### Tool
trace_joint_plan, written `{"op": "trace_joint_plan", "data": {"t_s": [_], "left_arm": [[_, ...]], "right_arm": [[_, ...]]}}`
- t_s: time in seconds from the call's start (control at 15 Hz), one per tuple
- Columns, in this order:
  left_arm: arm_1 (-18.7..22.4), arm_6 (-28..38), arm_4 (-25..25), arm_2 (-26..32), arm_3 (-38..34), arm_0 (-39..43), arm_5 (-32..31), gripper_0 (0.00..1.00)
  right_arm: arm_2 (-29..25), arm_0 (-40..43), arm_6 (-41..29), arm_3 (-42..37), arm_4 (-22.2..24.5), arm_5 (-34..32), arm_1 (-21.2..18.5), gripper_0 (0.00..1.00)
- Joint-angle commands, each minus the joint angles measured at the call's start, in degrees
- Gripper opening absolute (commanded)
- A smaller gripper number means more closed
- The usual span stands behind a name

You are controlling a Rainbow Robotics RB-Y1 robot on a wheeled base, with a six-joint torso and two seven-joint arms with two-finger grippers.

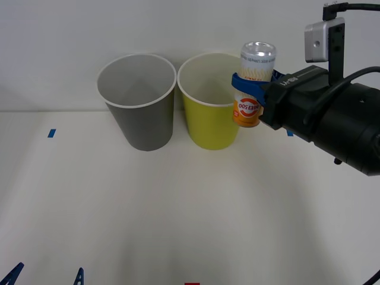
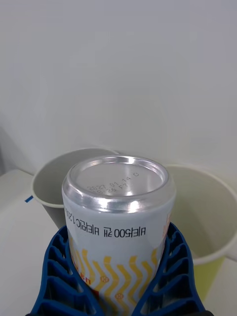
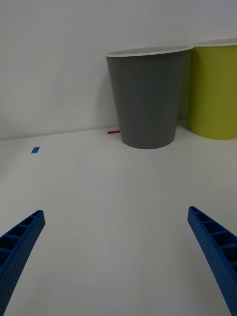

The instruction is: Put cans in the gray bin and PET bottles in the light green bin.

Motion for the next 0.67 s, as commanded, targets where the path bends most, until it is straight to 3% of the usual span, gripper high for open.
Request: {"op": "trace_joint_plan", "data": {"t_s": [0.07,0.47,0.67], "left_arm": [[0.00,0.00,0.00,0.00,0.00,0.00,0.00,1.00],[0.00,0.00,0.00,0.00,0.00,0.00,0.00,1.00],[0.00,0.00,0.00,0.00,0.00,0.00,0.00,1.00]], "right_arm": [[1.84,-5.29,0.60,6.48,-2.13,-3.30,0.97,0.00],[2.36,-19.52,2.89,20.10,-3.71,-3.39,1.06,0.00],[5.09,-22.16,3.85,25.91,-3.80,-8.14,0.36,0.00]]}}
